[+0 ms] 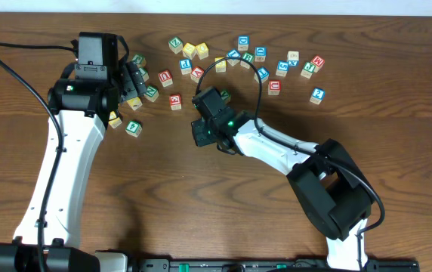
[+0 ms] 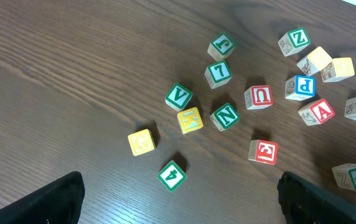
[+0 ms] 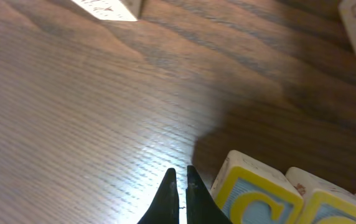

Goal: Spell out CORL

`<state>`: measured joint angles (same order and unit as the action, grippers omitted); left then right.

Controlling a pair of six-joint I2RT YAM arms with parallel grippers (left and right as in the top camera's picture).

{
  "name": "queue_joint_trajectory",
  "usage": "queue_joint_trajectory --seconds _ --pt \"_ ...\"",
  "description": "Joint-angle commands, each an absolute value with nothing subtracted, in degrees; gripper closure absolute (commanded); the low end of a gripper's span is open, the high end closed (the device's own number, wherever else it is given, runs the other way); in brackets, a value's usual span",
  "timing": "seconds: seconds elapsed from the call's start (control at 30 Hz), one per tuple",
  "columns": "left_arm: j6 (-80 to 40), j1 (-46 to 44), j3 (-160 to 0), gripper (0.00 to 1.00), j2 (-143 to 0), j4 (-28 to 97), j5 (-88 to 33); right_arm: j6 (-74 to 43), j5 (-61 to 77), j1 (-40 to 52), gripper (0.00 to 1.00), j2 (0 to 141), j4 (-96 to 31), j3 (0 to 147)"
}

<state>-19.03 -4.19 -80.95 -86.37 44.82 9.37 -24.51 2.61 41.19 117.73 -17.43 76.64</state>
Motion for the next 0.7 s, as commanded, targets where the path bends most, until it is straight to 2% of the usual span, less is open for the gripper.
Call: queue_joint_trajectory --seconds 0.0,0.67 --pt "-18.4 -4.0 -81.2 0.02 -86.1 45.0 9.7 -25.9 1.4 40.2 0.99 118.1 -17.9 76.5" --pt "-18.4 -4.0 -81.2 0.02 -86.1 45.0 9.7 -26.1 1.7 38.4 0.99 115.1 -20.8 78.4"
